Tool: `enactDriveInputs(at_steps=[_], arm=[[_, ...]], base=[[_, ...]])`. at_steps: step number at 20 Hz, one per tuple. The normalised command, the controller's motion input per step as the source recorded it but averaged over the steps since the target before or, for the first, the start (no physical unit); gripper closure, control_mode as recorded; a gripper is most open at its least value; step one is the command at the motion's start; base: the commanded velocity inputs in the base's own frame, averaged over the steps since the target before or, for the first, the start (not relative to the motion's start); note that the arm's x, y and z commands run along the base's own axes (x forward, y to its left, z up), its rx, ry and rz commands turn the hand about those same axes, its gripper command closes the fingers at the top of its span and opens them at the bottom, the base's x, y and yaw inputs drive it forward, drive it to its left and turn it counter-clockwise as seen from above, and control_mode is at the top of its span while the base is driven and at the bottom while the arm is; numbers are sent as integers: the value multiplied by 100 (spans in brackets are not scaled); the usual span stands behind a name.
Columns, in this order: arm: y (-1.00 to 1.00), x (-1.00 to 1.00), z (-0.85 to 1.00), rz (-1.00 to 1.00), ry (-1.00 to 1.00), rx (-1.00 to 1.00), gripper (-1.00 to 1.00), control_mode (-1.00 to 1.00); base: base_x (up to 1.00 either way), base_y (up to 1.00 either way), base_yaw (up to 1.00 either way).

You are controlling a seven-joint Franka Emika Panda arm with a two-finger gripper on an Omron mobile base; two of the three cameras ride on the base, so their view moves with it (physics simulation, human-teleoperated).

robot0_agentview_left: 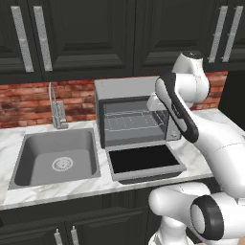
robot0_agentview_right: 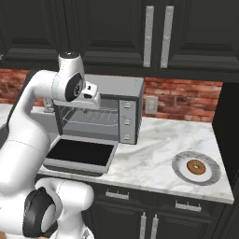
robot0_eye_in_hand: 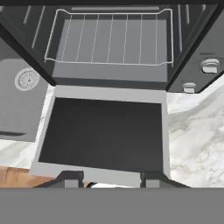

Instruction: Pick up the bagel from the plate, place it on the toaster oven rack, close the door, and set the timer.

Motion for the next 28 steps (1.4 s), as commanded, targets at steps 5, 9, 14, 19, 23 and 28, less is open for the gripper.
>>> enactDriveInputs(at_steps=[5,9,14,19,23,28], arm=[[6,-3,-13,0,4,0,-100,-100],[30,-11,-25,0,0,-4,-100,-100],[37,-1,-27,-1,0,-10,-100,-100],[37,0,-30,-6,-10,-13,-100,-100],[33,4,-25,-7,-14,-12,-100,-100],[26,18,-22,-9,-14,-9,-100,-100]], base=[[0,0,0],[0,0,0],[0,0,0],[0,0,0],[0,0,0],[0,0,0]])
